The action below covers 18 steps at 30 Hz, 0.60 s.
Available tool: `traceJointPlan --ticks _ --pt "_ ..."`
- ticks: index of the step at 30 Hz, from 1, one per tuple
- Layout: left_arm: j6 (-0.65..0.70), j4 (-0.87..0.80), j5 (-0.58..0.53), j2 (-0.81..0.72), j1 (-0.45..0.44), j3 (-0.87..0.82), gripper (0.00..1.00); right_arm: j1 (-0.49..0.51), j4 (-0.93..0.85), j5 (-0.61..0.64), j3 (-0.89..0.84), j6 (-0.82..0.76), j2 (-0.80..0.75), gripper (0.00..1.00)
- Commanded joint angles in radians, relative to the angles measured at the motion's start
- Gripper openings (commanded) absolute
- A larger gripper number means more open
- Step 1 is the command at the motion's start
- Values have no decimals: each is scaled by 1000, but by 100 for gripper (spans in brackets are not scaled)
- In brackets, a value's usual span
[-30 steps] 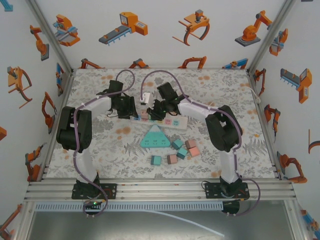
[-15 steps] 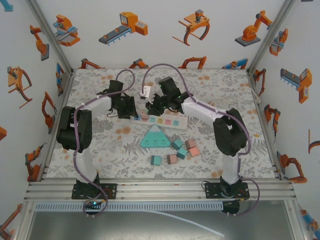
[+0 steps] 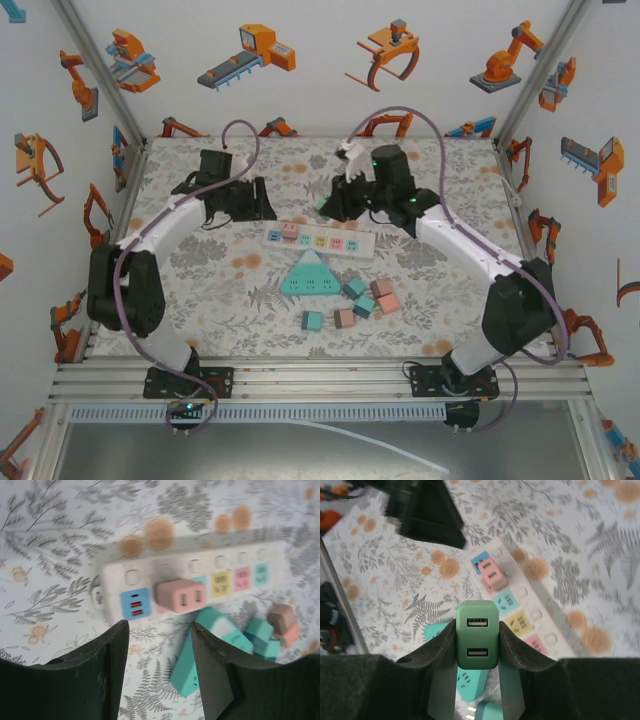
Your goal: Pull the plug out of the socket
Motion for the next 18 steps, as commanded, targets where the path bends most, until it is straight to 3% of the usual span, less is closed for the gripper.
traceJointPlan --ticks 1,10,17,18 --pt "86 84 163 -103 -7 -53 53 -77 12 -85 -101 276 -72 11" --pt "386 110 478 -382 -80 -192 61 -324 -84 -115 -415 475 -347 15" --pt "659 -53 608 -463 -176 -204 74 -514 -193 -61 -622 519 -568 15" --pt "712 -87 630 -465 -193 -197 80 -529 -204 -48 -643 521 -591 15"
